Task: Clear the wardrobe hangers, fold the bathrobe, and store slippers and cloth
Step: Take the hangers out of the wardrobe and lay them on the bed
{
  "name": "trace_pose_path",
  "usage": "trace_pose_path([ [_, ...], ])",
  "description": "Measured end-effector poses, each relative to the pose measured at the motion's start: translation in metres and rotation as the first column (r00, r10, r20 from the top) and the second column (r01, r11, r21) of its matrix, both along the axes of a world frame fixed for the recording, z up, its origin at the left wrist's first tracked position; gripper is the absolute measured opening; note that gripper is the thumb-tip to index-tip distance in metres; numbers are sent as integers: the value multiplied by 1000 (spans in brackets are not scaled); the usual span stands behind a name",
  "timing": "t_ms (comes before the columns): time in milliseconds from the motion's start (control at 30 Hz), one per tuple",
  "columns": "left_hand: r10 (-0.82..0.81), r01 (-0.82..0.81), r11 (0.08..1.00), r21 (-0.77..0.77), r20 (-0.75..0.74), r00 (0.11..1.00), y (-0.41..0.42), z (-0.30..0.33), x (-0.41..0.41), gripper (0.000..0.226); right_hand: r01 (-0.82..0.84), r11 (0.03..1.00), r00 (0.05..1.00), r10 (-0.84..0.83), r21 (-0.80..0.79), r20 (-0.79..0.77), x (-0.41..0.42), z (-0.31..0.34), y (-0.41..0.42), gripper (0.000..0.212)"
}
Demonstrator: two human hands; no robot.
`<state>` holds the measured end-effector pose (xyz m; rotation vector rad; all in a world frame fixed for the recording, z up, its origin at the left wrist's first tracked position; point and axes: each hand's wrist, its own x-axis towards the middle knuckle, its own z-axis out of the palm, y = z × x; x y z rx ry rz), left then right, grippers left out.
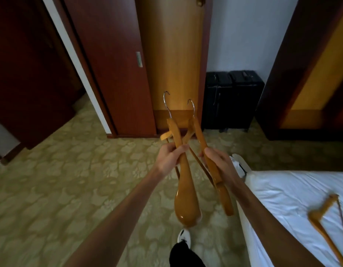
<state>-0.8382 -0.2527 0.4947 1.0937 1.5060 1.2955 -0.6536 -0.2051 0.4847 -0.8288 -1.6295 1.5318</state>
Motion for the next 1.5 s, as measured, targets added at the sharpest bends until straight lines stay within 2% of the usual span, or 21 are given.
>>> trace_pose_path([
  [167, -4, 3, 1000, -13, -14, 1000, 126, 23, -78, 24, -14, 999, 1000, 15, 44, -17, -84, 21, 125, 36],
  [267, 26, -26, 1000, 11, -16, 1000, 202, 45, -129, 28, -33, 999, 999, 35, 37, -35, -137, 38, 200, 42],
  [433, -13, 13, 1000, 18, 16, 1000, 296, 65, -200, 37, -48, 998, 999, 49, 36, -23, -215, 47, 303, 50],
  [567, -25, 24, 999, 42, 36, 999, 374, 62, -265, 36, -59, 998, 997, 58, -37, -50, -281, 47, 381, 51],
  [767, -42, 39, 997, 68, 40, 998, 515, 54, -370, 30, -11, 1000, 997, 11, -2, -78, -385, 37, 510, 51],
  [967, -124, 122, 988, 96, 13, 992, 650, 76, -458, 29, 98, 995, 990, -98, -2, -99, -466, 54, 631, 54],
  [1033, -143, 143, 986, 91, -4, 990, 692, 82, -479, 30, 124, 992, 989, -122, 16, -78, -485, 65, 666, 51],
  [1200, -219, 226, 968, 108, -75, 973, 797, 106, -518, 32, 176, 983, 972, -167, 43, -169, -525, 100, 758, 60],
  [1367, -258, 283, 946, 158, -161, 953, 910, 138, -543, 34, 222, 967, 967, -202, 124, -157, -553, 129, 866, 35],
  [1500, -256, 288, 935, 206, -172, 951, 1004, 174, -558, 30, 261, 943, 957, -225, 205, -185, -572, 154, 956, 39],
])
